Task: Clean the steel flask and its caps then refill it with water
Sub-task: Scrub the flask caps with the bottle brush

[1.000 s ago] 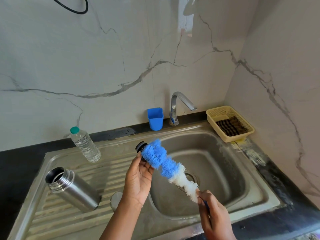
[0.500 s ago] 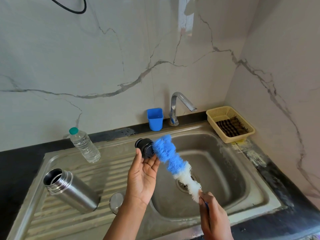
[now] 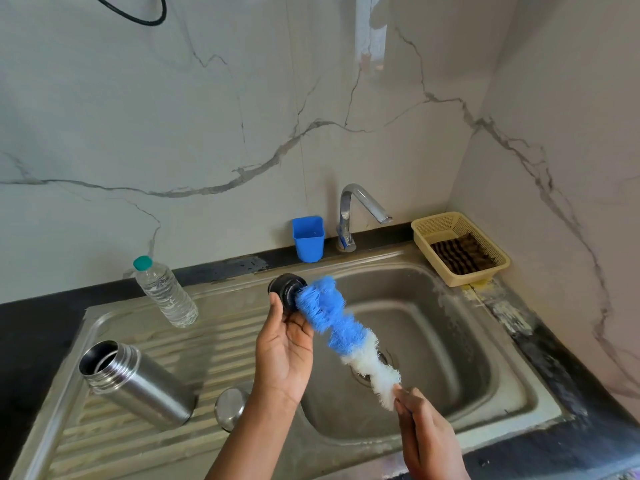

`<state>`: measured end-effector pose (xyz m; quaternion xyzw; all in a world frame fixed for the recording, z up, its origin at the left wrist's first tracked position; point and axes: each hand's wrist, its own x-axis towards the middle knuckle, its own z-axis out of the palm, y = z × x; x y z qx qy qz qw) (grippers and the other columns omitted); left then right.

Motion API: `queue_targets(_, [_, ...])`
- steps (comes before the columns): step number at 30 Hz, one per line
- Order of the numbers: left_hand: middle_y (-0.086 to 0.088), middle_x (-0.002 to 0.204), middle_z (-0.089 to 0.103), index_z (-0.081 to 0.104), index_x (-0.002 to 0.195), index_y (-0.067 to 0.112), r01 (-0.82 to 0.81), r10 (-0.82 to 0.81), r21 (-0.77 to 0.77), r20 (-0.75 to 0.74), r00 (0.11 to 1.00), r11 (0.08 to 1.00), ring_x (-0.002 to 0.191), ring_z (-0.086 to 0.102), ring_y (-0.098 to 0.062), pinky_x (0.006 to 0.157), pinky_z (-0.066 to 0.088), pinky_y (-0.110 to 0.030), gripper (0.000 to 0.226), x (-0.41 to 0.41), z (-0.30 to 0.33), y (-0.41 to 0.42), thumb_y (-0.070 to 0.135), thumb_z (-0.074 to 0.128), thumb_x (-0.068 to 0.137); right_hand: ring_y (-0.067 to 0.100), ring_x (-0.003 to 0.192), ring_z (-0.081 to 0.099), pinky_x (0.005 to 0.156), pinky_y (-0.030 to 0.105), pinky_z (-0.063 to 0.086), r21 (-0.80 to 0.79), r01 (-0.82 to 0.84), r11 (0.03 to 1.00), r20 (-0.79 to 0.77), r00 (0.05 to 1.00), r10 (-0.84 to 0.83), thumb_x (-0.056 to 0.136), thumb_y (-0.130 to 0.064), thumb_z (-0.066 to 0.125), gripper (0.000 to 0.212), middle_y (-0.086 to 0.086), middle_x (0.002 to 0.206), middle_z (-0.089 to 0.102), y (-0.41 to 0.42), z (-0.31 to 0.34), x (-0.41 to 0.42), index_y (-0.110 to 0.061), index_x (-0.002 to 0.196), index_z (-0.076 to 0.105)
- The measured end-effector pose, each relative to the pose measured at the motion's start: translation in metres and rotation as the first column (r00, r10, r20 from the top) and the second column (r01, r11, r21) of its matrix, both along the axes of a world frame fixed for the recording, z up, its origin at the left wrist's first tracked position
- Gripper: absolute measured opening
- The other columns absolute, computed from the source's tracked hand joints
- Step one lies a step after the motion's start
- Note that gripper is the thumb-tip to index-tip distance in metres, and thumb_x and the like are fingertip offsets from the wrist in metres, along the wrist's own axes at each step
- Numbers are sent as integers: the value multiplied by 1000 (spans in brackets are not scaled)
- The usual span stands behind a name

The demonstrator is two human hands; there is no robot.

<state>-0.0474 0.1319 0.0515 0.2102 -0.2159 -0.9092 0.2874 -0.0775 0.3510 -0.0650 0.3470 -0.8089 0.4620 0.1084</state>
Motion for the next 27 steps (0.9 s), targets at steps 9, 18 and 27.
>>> queue_targets(9, [-17,118,70,74,111,15,105,-107,34,51,993,994,106,69,-22,81,61,-38,34,-1,0,14,25,53,86,9,80,53,70,3,36,26,-72,997,-145,987,76,94,-11,46,24,-9,100,55,-18,14,-16,-16,116,53])
queue_targets(18, [-13,120,68,62,125,8,47,-50,29,82,995,998,112,64,-22,96,51,-35,37,-2,1,12,28,48,98,7,72,45,64,6,37,38,-22,999,-92,995,25,95,-13,44,23,-10,96,53,-13,6,-19,-16,116,52])
queue_targets(27, [-14,121,65,63,119,7,65,-65,5,102,993,998,106,65,-20,93,54,-33,35,-3,-3,10,26,51,92,9,74,50,63,10,37,71,-40,997,-127,991,48,92,-10,47,25,-11,95,51,-3,4,-29,-16,116,54])
